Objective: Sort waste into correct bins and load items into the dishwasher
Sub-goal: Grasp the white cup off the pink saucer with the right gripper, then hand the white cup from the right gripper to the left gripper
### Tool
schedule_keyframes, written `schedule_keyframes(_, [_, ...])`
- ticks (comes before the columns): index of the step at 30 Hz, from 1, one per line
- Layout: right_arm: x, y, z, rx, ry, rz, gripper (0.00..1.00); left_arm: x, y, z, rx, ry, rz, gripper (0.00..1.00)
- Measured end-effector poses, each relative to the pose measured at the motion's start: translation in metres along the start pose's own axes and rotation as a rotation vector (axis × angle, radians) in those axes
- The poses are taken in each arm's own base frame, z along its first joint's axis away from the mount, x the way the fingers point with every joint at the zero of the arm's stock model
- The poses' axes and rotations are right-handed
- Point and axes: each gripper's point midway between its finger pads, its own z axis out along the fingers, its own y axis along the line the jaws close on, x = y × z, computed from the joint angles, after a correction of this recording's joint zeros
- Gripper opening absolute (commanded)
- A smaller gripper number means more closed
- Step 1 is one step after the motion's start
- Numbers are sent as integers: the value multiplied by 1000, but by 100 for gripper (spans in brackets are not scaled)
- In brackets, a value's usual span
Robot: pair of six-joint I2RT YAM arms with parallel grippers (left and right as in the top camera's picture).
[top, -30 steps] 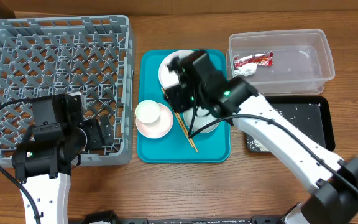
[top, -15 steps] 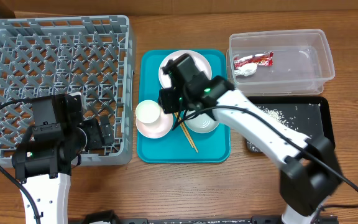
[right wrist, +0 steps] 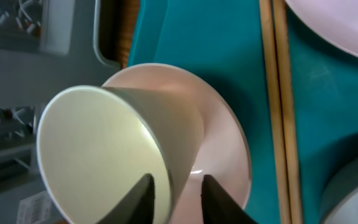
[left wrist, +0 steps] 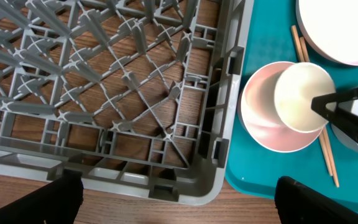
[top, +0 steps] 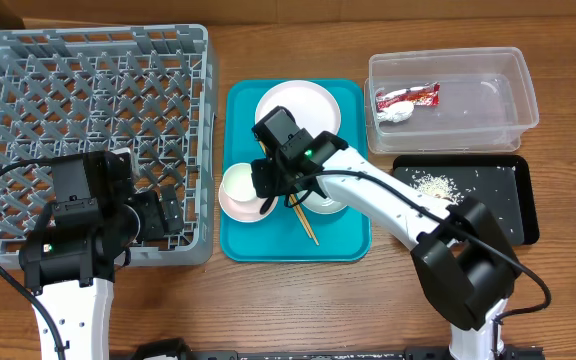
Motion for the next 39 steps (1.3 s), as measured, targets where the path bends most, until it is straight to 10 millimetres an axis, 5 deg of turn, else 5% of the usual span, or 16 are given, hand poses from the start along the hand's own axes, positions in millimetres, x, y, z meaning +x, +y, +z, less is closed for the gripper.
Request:
schedule_keyframes(13, [14,-12,0,51,51,77,4,0,0,0,0,0,0,100])
schedule_keyframes(26, [7,-18,-10,56,34,101,4,0,0,0,0,0,0,100])
schedule_keyframes(31, [-17,-16,-72,-4,-75,107,4,-4,-7,0,41,-17,2,100])
schedule_keyframes(36, [-39,-21,-160,-113,-205,148,4,-15,-30,-1,173,-48,11,100])
schedule_keyframes(39, [-43,-29,-182,-189,-206,172,4,-20,-49,-1,282,-53,30,100])
